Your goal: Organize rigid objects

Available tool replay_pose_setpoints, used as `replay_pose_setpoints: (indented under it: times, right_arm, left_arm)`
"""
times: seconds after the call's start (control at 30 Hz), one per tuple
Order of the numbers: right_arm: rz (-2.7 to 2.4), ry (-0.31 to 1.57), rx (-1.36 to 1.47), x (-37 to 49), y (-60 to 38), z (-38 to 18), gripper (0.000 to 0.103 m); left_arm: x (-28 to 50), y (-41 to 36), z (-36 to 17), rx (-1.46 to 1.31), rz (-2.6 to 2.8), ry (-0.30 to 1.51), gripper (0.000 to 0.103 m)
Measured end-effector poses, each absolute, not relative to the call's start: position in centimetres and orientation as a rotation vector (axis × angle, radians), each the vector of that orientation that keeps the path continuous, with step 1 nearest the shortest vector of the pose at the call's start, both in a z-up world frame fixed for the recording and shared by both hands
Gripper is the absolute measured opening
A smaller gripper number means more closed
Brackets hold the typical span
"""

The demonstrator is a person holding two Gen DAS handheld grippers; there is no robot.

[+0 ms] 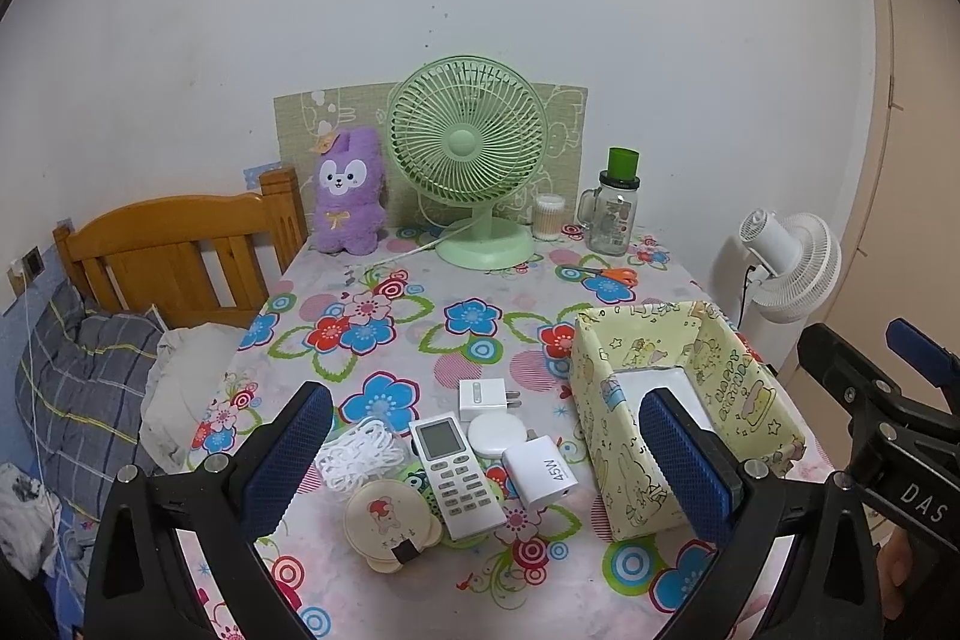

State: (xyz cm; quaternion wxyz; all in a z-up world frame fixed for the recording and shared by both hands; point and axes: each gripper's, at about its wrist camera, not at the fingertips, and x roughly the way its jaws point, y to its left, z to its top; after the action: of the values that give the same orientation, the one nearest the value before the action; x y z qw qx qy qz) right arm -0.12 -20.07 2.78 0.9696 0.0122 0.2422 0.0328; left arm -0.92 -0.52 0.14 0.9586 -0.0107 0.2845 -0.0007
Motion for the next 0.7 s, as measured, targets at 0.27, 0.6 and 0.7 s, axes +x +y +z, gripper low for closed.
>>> replay_pose_setpoints:
  times: [0.27,0.6,0.7]
  right_arm:
    - [0.089,0.548,0.075,0.4,-20.3,2.1,0.103]
    - [0.076,0.532,0.039,0.3,-19.5,2.1,0.103]
    - [0.075,0.530,0.033,0.4,-19.3,1.9,0.103]
  left_arm:
    - [-0.9,-0.6,0.0,-0.023,-0.002,0.582,0.103]
    - [-0.7,-0.1,-0.5,-0.026,0.005,0.596,0.103]
    - [-0.5,0.1,-0.7,-0.028,0.003,0.595,0.103]
